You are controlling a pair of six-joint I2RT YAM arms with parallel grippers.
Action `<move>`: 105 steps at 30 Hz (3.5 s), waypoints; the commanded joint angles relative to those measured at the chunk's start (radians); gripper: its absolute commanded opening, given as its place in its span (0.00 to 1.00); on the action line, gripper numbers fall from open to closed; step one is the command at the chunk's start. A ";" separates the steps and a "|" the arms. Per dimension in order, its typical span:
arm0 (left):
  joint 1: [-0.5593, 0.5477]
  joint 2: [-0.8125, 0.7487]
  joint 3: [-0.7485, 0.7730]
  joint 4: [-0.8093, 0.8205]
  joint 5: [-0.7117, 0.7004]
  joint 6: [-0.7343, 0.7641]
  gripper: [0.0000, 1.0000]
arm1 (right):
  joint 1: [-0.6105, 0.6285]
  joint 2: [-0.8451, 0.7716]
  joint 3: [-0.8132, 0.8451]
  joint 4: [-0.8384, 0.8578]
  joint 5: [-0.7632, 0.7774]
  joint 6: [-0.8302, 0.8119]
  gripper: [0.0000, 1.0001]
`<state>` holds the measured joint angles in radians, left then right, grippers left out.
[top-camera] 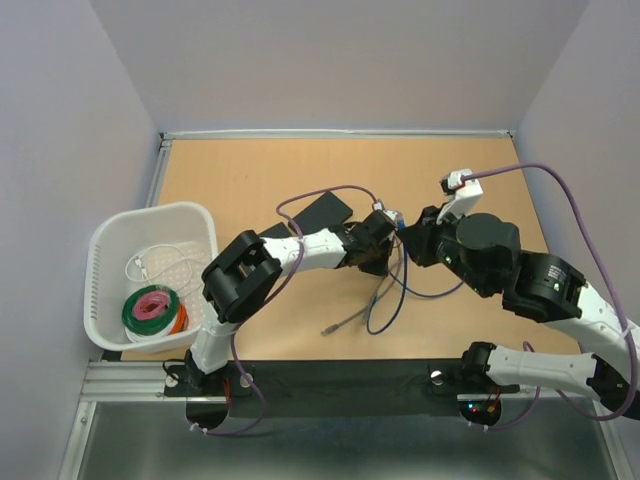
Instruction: Insert the plug into the switch port
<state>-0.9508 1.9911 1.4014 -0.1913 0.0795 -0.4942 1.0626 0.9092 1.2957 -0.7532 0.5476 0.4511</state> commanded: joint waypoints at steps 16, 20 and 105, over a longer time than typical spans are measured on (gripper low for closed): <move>-0.059 0.056 0.159 0.270 0.243 -0.252 0.66 | 0.004 0.146 0.361 -0.011 -0.331 -0.213 0.00; -0.023 -0.050 0.110 0.083 0.073 -0.135 0.68 | 0.004 0.181 0.329 -0.008 -0.342 -0.224 0.00; 0.624 -0.445 -0.683 0.217 0.207 -0.257 0.68 | 0.004 0.956 -0.141 0.746 -0.449 -0.092 0.01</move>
<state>-0.2867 1.5555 0.7574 0.0277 0.2085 -0.6964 1.0618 1.8786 1.1366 -0.0990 0.0887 0.3416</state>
